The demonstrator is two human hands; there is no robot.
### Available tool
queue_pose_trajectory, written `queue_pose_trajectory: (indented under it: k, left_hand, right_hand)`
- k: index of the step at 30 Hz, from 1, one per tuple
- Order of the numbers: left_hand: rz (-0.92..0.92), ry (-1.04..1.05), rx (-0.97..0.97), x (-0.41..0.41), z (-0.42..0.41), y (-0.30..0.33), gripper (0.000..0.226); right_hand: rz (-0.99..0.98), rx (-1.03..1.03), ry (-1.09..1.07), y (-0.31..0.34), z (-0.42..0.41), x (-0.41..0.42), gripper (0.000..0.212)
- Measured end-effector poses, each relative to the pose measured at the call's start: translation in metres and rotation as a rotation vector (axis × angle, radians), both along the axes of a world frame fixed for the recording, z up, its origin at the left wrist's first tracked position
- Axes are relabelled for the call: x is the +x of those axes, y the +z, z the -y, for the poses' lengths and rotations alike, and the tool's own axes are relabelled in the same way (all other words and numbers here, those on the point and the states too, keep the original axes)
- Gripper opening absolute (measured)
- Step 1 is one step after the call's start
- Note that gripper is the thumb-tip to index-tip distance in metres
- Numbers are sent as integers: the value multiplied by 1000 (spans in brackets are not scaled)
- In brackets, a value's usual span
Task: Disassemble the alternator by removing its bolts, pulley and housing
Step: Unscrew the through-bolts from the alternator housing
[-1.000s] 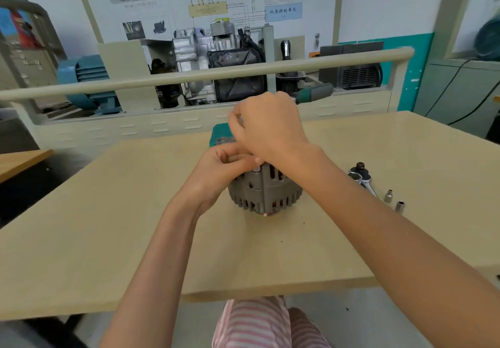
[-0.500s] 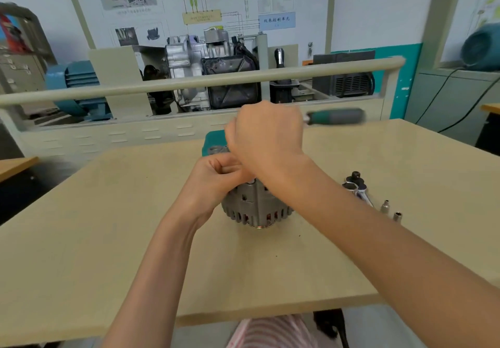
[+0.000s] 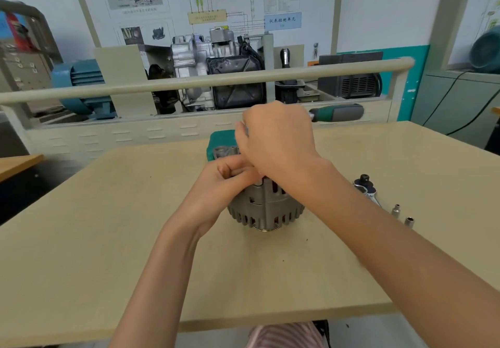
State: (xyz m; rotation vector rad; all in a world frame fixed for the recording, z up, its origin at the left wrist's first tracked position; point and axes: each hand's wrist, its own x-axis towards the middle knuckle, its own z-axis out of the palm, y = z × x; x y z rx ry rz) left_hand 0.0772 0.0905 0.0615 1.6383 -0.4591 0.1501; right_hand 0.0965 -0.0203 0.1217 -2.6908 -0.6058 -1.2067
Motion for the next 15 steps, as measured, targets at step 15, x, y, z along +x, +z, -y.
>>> queue_pose_trajectory:
  k: [15]
  left_hand:
    - [37,-10,-19,2,1,4,12]
  right_hand:
    - [-264,141,438,6,12,11,48]
